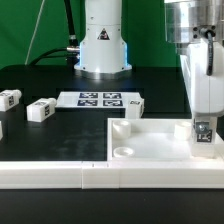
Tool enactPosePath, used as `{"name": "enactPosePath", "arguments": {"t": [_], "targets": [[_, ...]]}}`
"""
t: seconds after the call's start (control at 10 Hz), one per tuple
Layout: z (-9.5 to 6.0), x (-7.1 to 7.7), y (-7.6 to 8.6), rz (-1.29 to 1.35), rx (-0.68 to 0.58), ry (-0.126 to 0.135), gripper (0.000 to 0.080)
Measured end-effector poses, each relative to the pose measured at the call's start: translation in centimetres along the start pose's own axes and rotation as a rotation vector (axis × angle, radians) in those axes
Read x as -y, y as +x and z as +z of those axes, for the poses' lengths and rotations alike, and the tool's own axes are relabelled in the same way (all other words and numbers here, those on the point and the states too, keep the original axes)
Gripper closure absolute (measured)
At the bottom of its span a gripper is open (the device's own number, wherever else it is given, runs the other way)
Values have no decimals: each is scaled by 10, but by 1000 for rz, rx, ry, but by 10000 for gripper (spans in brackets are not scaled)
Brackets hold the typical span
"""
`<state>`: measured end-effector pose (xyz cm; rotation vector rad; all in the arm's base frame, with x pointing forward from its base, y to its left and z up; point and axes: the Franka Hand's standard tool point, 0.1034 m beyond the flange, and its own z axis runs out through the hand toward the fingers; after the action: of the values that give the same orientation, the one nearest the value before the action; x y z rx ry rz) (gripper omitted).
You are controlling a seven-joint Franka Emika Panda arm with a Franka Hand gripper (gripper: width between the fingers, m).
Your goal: Assemble one leg
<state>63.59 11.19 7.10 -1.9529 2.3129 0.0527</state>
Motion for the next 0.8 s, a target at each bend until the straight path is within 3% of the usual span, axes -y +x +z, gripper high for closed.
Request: {"name": "enactPosePath", "arguments": {"t": [0.2,0.8], "targets": [[0,0,-1,-42,0,1,183],[-2,0,-8,-717,4,-23,151]]}}
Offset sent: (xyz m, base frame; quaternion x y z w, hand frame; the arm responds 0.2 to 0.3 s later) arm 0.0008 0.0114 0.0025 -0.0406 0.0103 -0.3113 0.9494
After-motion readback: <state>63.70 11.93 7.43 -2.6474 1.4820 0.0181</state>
